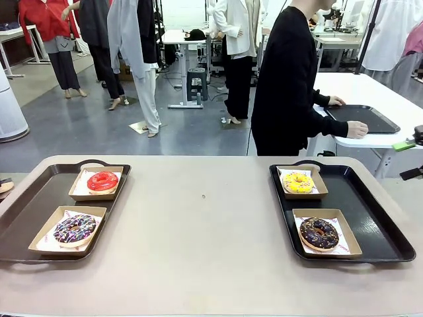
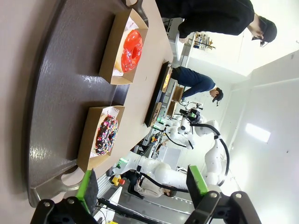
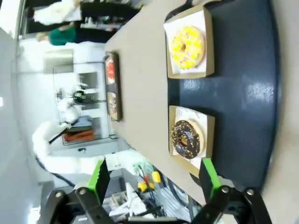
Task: Individually package the donuts and arrange them on the tray.
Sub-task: Place the picked Paper togo box on the Handle tray.
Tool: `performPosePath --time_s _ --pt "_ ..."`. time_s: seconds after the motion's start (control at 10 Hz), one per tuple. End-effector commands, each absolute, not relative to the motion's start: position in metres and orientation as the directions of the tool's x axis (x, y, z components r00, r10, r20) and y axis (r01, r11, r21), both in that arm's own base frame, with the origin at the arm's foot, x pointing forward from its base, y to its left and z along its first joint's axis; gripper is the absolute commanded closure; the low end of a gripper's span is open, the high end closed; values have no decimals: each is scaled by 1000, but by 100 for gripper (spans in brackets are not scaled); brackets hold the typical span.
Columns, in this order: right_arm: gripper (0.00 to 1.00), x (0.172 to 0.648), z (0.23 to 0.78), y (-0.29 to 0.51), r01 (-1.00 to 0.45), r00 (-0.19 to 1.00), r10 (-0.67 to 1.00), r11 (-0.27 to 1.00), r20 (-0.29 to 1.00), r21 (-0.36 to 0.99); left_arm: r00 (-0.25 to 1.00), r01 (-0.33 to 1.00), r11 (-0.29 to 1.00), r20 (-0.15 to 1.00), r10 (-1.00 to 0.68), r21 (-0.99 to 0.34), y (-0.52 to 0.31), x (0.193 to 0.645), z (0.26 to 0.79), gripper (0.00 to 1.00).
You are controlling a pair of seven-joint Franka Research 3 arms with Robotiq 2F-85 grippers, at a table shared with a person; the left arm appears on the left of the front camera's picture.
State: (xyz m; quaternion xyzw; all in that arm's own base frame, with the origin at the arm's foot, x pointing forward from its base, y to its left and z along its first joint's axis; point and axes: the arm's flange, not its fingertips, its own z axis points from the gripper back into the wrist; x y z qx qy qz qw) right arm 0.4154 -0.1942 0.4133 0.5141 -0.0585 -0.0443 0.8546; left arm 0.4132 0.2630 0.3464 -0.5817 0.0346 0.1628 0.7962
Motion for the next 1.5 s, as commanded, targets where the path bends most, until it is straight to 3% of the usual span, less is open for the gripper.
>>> performPosePath --time_s 0.0,0.4,0.5,1.4 --pt "0 440 389 -219 -50 991 -96 384 93 922 946 -296 266 -242 216 -917 263 412 349 0" --pt "0 456 365 -245 -100 989 -74 287 126 953 946 -296 266 -242 216 -917 263 412 349 0" --pt "0 443 358 -237 -30 994 -90 351 66 936 946 -296 266 -242 216 -917 263 412 349 0" --pt "0 443 358 -237 -30 994 -90 351 66 936 946 -296 266 -242 216 -917 263 412 349 0"
